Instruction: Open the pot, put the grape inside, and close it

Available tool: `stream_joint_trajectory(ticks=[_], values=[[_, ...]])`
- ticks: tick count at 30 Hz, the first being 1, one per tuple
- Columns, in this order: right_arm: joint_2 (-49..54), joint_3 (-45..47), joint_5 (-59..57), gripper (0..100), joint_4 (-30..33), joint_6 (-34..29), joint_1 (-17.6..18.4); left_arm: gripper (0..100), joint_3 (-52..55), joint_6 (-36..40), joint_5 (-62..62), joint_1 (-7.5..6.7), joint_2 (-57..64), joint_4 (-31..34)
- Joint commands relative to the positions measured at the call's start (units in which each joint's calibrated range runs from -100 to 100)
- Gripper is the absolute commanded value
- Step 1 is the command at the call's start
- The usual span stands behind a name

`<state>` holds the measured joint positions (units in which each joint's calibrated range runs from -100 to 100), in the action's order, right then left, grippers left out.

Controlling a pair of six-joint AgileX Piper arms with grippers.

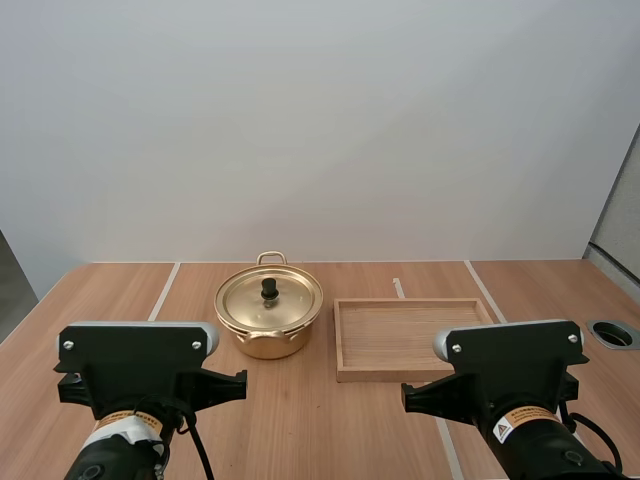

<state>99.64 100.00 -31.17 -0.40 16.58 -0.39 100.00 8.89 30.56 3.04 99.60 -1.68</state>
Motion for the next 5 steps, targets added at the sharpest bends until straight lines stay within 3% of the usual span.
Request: stream_joint_trajectory(ticks=[1,5], values=[[0.36,0.0,0.05,0,-0.08,-0.62,0.08,0,0.0,-0.13,-1.83,0.11,0.4,-0.02],[0.36,0.0,0.05,0,-0.08,-0.62,0.08,0,0.0,-0.13,-1.83,0.11,0.4,-0.02]])
